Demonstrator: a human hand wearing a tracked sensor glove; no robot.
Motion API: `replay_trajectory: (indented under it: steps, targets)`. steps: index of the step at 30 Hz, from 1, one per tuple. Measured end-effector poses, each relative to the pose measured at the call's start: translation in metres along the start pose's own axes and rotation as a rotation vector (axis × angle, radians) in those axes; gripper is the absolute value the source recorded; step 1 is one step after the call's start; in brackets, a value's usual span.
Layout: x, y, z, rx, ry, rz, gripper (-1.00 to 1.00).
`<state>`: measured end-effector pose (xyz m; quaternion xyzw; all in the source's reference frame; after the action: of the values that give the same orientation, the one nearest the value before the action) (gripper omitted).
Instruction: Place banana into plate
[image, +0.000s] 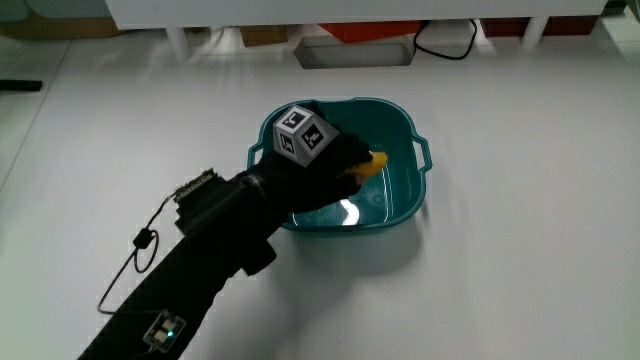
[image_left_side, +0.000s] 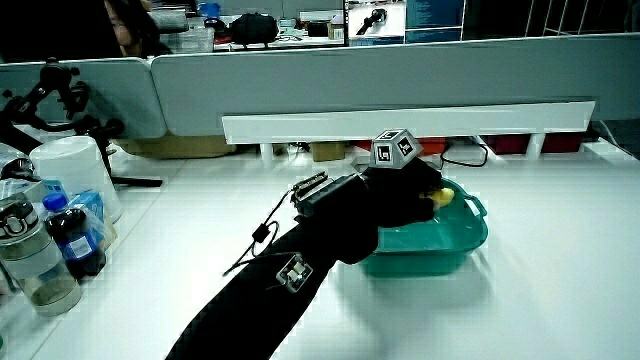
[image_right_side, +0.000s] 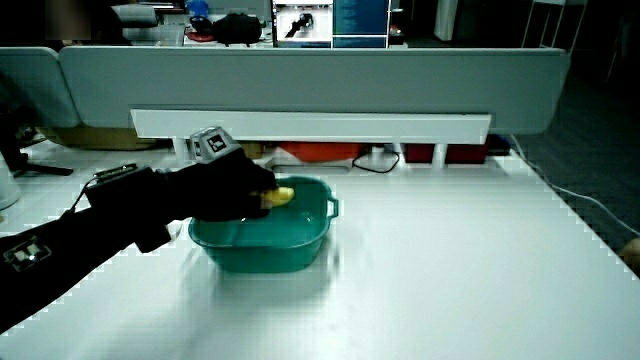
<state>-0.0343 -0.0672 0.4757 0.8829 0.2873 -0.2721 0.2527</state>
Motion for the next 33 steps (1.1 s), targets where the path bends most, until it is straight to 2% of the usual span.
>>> replay_trajectory:
  steps: [2,3,4,5,9,13,14,16,17,21,23,26,29,33]
  targets:
    - [-0.009,0.007,-0.001,0.003,0.005,0.037,0.0]
    - [-0.014,0.012,-0.002,-0.019,-0.008,0.068,0.0]
    - [-0.017,0.015,-0.001,-0.012,-0.004,0.073,0.0]
    - [-0.023,0.02,-0.003,-0.033,-0.016,0.088,0.0]
    - [-0.033,0.027,-0.003,-0.052,-0.042,0.118,0.0]
    - [-0.041,0.03,-0.003,-0.067,-0.058,0.13,0.0]
    - [-0.042,0.028,-0.001,-0.065,-0.077,0.138,0.0]
    - [-0.041,0.026,0.0,-0.062,-0.065,0.141,0.0]
    - [-0.043,0.026,-0.002,-0.061,-0.083,0.135,0.0]
    - [-0.039,0.025,-0.006,-0.078,-0.079,0.152,0.0]
    - [-0.043,0.029,-0.015,-0.086,-0.089,0.141,0.0]
    - [-0.047,0.038,-0.03,-0.111,-0.074,0.117,0.0]
    - [-0.034,0.036,-0.035,-0.177,0.027,0.157,0.0]
    - [-0.042,0.037,-0.048,-0.187,0.027,0.177,0.0]
